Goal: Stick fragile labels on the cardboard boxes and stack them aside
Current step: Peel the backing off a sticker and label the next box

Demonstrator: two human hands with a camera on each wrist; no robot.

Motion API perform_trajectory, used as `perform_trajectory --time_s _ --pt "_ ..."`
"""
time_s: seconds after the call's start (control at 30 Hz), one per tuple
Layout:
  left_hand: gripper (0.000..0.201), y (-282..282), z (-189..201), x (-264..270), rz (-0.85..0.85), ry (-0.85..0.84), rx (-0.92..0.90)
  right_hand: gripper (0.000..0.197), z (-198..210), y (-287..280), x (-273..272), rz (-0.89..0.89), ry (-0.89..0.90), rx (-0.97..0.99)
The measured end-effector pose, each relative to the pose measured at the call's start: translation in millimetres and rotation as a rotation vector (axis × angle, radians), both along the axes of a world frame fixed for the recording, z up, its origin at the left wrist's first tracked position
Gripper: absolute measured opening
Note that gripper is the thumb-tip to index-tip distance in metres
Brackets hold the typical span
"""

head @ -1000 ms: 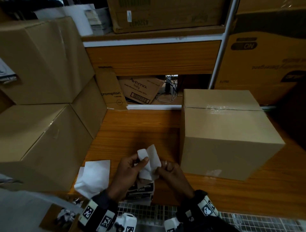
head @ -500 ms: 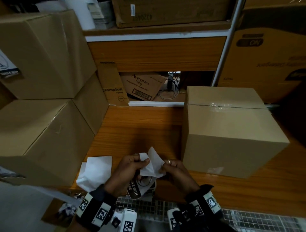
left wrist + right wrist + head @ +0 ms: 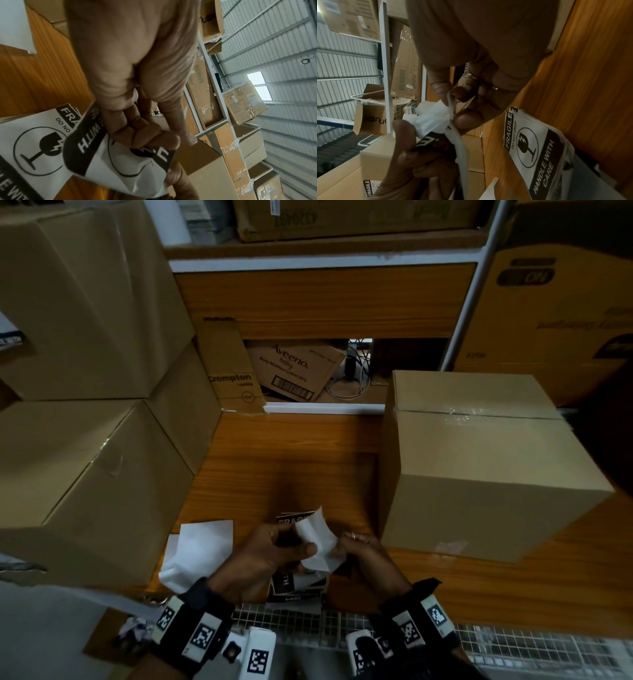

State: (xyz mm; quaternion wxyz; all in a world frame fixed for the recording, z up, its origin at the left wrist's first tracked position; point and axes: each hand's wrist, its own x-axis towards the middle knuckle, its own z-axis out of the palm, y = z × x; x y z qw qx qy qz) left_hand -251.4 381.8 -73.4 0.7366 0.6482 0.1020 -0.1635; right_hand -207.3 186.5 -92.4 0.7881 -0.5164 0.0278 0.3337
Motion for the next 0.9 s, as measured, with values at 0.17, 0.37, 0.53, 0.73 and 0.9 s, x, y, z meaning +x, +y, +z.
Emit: perform_trajectory --time_s 0.17,0.37,0.53,0.73,0.9 --pt "0.066 16.7 -0.8 1.4 -0.123 0.047 -0.03 0.023 -6.3 1.7 2.4 -0.095 0.067 -0.067" --pt "0.033 5.9 5.0 1.5 -0.147 -0.036 0.198 0.005 -7.5 10.8 4.5 -0.081 -0.097 -0.127" --pt "0.021 9.7 -5.4 6.1 0.022 -0.018 0.172 0.024 -17.2 25.6 0.6 -0.072 -0.156 -0.074" --pt "0.01 31.5 -7.5 16.8 0.028 0.071 0.162 0.008 -16.4 41.9 -6.8 -0.2 -0.052 -0.047" --pt "0.018 51.5 5.6 26.6 -0.214 0.066 0.214 0.032 -14.6 45.5 1.8 -0.301 0.076 -0.068"
